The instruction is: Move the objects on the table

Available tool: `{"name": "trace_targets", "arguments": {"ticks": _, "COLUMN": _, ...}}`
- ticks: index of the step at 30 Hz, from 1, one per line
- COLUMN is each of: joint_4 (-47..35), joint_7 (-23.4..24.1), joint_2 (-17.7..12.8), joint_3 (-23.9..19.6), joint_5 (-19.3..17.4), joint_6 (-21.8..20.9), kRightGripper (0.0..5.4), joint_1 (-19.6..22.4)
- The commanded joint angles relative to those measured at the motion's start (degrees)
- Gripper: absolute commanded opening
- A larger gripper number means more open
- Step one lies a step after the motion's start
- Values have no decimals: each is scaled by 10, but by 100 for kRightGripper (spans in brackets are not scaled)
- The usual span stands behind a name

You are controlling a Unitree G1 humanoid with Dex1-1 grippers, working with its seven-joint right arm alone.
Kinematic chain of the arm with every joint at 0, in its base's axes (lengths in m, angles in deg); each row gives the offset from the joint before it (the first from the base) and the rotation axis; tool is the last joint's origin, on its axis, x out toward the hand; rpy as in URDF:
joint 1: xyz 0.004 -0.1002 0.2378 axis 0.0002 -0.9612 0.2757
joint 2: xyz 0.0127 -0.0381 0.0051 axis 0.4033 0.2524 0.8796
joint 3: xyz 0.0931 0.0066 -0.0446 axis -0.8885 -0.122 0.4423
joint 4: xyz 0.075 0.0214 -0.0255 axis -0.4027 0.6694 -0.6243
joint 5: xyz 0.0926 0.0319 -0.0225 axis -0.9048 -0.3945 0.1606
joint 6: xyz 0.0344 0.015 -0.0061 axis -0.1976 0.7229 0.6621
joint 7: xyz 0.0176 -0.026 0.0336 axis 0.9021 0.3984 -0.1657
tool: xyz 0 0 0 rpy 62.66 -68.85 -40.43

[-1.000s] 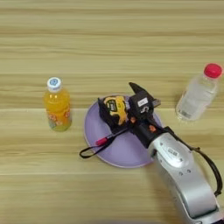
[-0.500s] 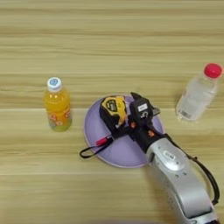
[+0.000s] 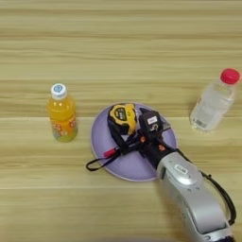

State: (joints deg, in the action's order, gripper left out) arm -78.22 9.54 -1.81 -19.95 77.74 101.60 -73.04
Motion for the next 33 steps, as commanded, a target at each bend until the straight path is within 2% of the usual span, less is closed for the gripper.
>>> {"name": "trace_targets", "arguments": {"ticks": 1, "joint_4": -8, "joint_7": -4, "joint_2": 4, "joint_3": -9, "joint_5": -5, "joint_6": -12, "kRightGripper": 536, "joint_1": 36}}
{"name": "trace_targets", "arguments": {"ticks": 29, "joint_4": 46, "joint_7": -6, "joint_2": 9, "joint_3": -18, "joint_5": -1, "joint_6": -18, "kRightGripper": 536, "joint_1": 68}}
{"name": "trace_targets", "arguments": {"ticks": 33, "joint_4": 47, "joint_7": -7, "joint_2": 9, "joint_3": -18, "joint_5": -1, "joint_6": -18, "kRightGripper": 490, "joint_1": 68}}
